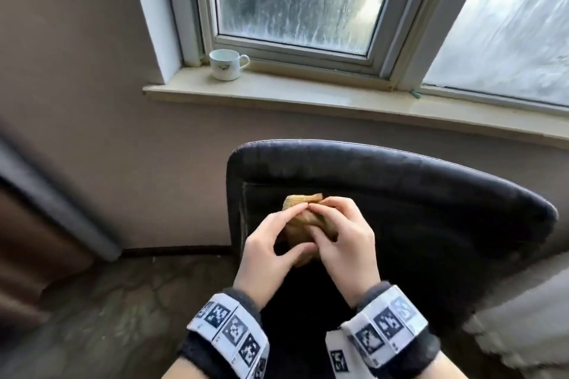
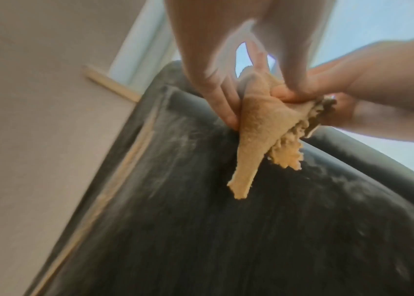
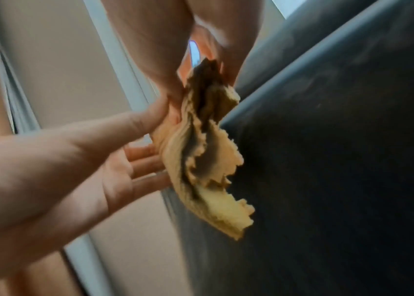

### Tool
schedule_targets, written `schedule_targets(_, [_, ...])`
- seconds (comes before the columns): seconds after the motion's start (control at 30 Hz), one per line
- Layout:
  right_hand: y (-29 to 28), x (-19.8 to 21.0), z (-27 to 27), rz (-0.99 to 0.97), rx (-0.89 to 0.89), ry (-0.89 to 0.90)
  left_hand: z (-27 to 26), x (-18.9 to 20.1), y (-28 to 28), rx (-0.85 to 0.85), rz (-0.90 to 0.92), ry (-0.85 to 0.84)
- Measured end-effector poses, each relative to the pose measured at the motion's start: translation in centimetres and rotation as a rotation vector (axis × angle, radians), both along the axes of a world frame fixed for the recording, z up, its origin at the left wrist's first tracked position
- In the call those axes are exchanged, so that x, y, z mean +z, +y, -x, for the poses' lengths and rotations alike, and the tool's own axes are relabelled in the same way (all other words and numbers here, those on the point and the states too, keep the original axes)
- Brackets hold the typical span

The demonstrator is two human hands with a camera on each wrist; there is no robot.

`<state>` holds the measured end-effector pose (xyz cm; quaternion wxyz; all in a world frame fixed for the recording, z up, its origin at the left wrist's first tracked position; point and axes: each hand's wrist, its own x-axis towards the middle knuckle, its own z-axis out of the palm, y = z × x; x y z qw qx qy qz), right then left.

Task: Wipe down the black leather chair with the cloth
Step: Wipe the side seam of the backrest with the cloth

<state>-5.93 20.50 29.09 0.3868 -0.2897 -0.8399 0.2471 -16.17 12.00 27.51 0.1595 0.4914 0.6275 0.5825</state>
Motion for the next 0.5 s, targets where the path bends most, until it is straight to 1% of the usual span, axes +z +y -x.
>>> schedule_targets(0.07, [-0.7,-0.8,1.9,0.072,0.134,-0.069,1.2,-1.6,-1.4,0.133,-0.013,-0.060])
schedule_targets(0.1, [-1.0,-1.1,2.9,0.068,0.218,-0.130,1.8,-2.5,-2.0,0.203,-0.006,-0.090])
schedule_targets(0.17, [-1.1,-1.0,5.2,-0.037,0.321,-0.221,3.2,-4.2,-3.0,0.361,0.008,-0.158])
schedule_targets(0.2, [-0.9,-0.7,6.4,-0.126,0.322,-0.219,3.9,-4.8,-3.3,0.459,0.004,-0.162])
schedule_targets(0.27, [0.2,0.6,8.7,-0.302,0.218,-0.118,5.5,-5.2,-3.5,0.652,0.014,-0.184])
schedule_targets(0.33, [2.0,1.8,10.3,-0.445,0.046,0.015,6.9,-4.5,-2.9,0.758,-0.002,-0.224])
schedule_targets(0.4, [3.1,2.3,11.0,-0.515,-0.055,0.079,7.6,-3.5,-1.8,0.790,-0.080,-0.183])
schedule_targets(0.43, [3.2,2.0,11.2,-0.539,-0.058,0.091,7.7,-3.1,-1.1,0.788,-0.115,-0.154])
schedule_targets(0.5, [2.6,0.6,10.9,-0.591,0.010,0.085,7.5,-2.6,0.1,0.751,-0.152,-0.105])
